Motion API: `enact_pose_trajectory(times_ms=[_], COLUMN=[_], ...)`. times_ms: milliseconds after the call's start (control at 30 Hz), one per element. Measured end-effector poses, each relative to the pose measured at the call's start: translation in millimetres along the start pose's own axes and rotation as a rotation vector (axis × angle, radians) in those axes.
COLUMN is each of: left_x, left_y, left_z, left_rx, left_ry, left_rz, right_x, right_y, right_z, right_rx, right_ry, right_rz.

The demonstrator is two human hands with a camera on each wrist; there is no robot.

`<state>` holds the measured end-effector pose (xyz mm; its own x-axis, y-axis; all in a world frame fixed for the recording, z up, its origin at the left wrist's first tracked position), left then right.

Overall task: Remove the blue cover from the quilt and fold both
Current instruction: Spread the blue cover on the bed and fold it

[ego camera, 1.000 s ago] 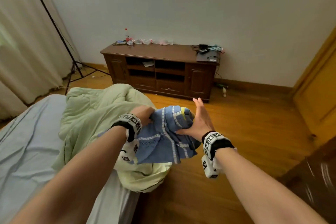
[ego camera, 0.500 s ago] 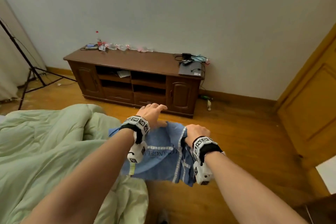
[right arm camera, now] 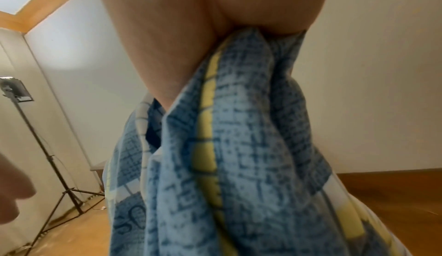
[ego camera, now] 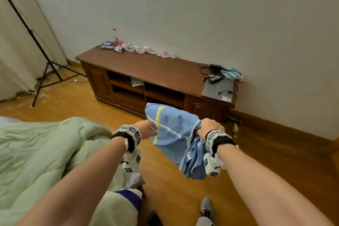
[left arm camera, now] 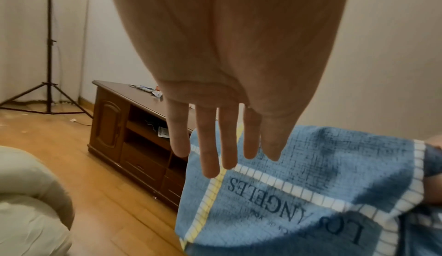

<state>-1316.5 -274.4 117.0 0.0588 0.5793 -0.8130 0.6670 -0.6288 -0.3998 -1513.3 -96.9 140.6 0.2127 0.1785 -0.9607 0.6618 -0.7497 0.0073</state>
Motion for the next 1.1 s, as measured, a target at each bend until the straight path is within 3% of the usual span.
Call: enact_pose_trajectory(times_ms=[100,233,400,500,667,767,967,1100], left_x=[-36.9,-84.7,-128.1,-156.8,-218.5,-262.3,-376.4,-440.8], left_y=[20.3,47.4,104.7,156.4,264.5,333.9,424.8,498.5], left_z=[62.0,119.2,160.2,185.8,255.0,305.8,371.4,412.6], left_rx=[-0.073,-0.174,-0.368,-0.507,-0.608,-0.591,-0.572,-0.586], left_ry=[-0.141,-0.403,-0.713,-0.843,-0.933,-0.896,-0.804,-0.88], left_rz=[-0.012,-0.228,-0.679,-0.834,-0.973,-1.093,-1.493,-1.55], right_x=[-20.5,-48.9,-88.2,-105.0,-131.4,-151.8,-188.2,-196.5], right_y=[24.1,83.1,176.0,238.7,356.4,432.4,584.0,686.4], right_z=[101.7,213.2,312.3,364.0,451.7,504.3,588.8,646.7], right_rx=[-0.124,-0.338,-0.564,-0.65,-0.749,-0.793,-0.883,-0.954], right_ry=[-0.022,-0.034,-0.012,0.06,0.117,0.12,0.066,0.016], right_rz=[-0.028,-0.091,-0.004,0.107,0.185,0.152,0.12,0.09])
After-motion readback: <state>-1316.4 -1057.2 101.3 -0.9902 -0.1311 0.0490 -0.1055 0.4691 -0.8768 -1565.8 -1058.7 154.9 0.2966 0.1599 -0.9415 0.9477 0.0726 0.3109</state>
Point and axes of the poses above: each hand's wrist, its own z-axis towards the middle knuckle, its own x-axis out of the palm, y = z × x, the point moved 2 cm from there along z, towards the middle knuckle, and after that the axes turned 4 degrees about -z, right-handed, at the moved point
